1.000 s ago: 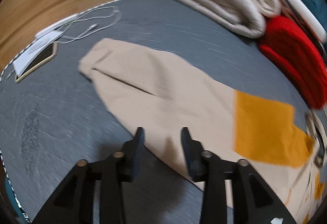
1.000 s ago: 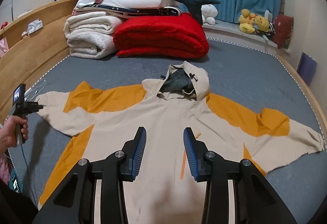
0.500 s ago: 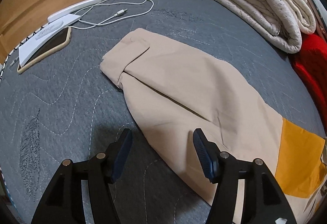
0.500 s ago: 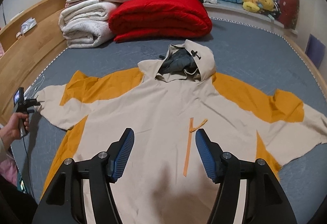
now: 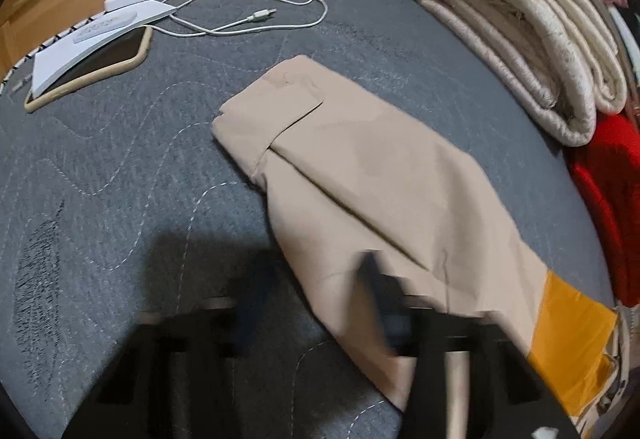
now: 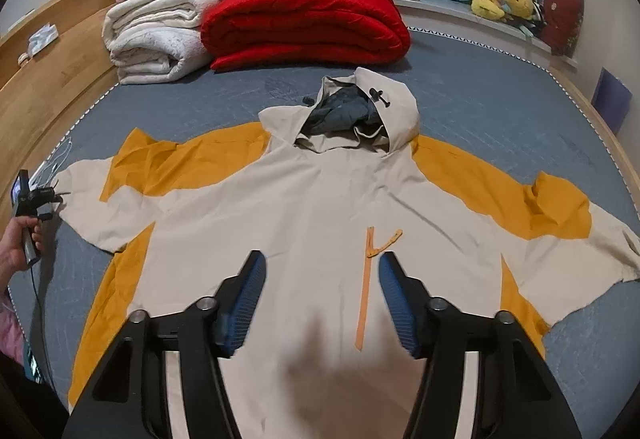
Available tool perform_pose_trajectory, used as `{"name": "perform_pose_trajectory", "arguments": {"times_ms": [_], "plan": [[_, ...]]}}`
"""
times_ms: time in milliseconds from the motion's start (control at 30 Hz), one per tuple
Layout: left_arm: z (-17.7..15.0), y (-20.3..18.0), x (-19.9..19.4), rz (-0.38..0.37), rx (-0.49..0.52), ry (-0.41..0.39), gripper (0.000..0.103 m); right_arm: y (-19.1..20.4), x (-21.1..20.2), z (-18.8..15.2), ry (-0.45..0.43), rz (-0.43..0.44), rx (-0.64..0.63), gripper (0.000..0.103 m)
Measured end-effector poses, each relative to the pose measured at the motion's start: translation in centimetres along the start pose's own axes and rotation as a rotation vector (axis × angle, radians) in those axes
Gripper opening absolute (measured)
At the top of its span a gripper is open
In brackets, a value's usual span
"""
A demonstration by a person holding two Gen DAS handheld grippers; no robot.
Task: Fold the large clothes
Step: 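Close the left gripper on the sleeve cuff and lift it, then carry the sleeve across the jacket body toward the right gripper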
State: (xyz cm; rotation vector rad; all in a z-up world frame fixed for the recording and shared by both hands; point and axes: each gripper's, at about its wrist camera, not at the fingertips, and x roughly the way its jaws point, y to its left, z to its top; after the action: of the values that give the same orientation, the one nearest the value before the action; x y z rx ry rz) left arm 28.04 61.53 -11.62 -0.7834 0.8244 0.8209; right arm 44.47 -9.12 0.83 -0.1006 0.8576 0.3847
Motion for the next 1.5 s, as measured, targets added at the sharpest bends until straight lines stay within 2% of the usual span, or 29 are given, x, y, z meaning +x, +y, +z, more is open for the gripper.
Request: {"name": "perform_pose_trajectory", "arguments": {"times_ms": [33, 67, 100, 133, 267, 400, 500, 567, 667, 733, 767, 867, 933, 1033, 1100, 1133, 1167, 1233, 1300, 1367, 1433, 1500], "plan": [[0.1, 0.1, -0.2, 0.0, -0.006, -0.003, 0.009, -0.1, 0.0, 0.0, 0.002, 0.001, -0.001, 0.043], [0.2, 0.1, -0.7, -0.009, -0.015, -0.016, 0.005, -0.1, 0.0, -0.1, 0.005, 0.007, 0.0, 0.038], [0.3, -0.1, -1.1, -0.015, -0.016, -0.027, 0.004, -0.2, 0.0, -0.1, 0.007, 0.017, 0.002, 0.031], [0.5, -0.8, -2.3, -0.021, -0.004, -0.05, 0.003, -0.3, -0.1, -0.1, 0.009, 0.032, 0.006, 0.028], [1.4, -4.3, -7.6, -0.08, 0.05, -0.143, 0.001, -0.5, -0.3, 0.1, 0.016, 0.045, 0.007, 0.027], [0.8, -10.0, -16.4, -0.191, 0.11, -0.238, 0.0, -0.5, -0.1, -0.1, 0.069, 0.08, -0.004, 0.028], [-1.5, -14.6, -21.7, -0.249, 0.187, -0.267, 0.0, -0.8, -1.0, -0.1, 0.059, 0.063, -0.003, 0.027], [-5.1, -18.5, -25.6, -0.318, 0.27, -0.263, 0.0, -1.2, -1.7, 0.2, 0.047, 0.049, 0.014, 0.027], [-10.7, -23.6, -28.4, -0.406, 0.377, -0.241, 0.0, -2.1, -2.8, 0.7, 0.047, 0.075, 0.069, 0.027], [-16.1, -27.9, -29.2, -0.495, 0.458, -0.186, 0.0, -2.8, -3.8, 1.0, 0.028, 0.084, 0.096, 0.027], [-17.7, -29.2, -29.0, -0.521, 0.484, -0.159, 0.0, -3.0, -4.2, 1.0, 0.02, 0.084, 0.098, 0.027], [-25.6, -34.9, -26.7, -0.607, 0.607, 0.015, 0.0, -3.7, -5.2, 0.9, 0.002, 0.079, 0.108, 0.027], [-29.9, -37.3, -24.0, -0.606, 0.676, 0.145, 0.001, -4.3, -5.3, 0.6, 0.008, 0.075, 0.118, 0.028], [-34.0, -39.1, -19.9, -0.536, 0.784, 0.395, 0.003, -4.9, -4.7, 0.1, 0.033, 0.07, 0.126, 0.028], [-33.3, -38.9, -19.1, -0.495, 0.778, 0.447, 0.004, -5.2, -3.9, -0.2, 0.054, 0.074, 0.131, 0.03], [-32.1, -38.7, -19.4, -0.506, 0.75, 0.445, 0.008, -5.3, -3.6, -0.2, 0.062, 0.076, 0.137, 0.033], [-31.2, -38.5, -19.7, -0.516, 0.728, 0.439, 0.018, -5.3, -3.2, -0.2, 0.068, 0.075, 0.142, 0.036], [-27.8, -37.9, -20.5, -0.526, 0.682, 0.384, 0.036, -5.1, -2.1, -0.2, 0.085, 0.082, 0.147, 0.054], [-25.6, -37.1, -19.9, -0.484, 0.686, 0.334, 0.039, -4.5, -1.1, -0.3, 0.102, 0.091, 0.136, 0.056], [-24.8, -35.8, -18.0, -0.427, 0.664, 0.391, 0.04, -3.4, 0.1, -0.4, 0.126, 0.105, 0.119, 0.056], [-24.5, -35.1, -15.0, -0.412, 0.609, 0.484, 0.04, -1.9, 0.7, -0.6, 0.131, 0.128, 0.091, 0.056], [-25.6, -34.0, -12.7, -0.411, 0.573, 0.567, 0.04, -0.6, 0.9, -0.9, 0.124, 0.138, 0.048, 0.056]]}}
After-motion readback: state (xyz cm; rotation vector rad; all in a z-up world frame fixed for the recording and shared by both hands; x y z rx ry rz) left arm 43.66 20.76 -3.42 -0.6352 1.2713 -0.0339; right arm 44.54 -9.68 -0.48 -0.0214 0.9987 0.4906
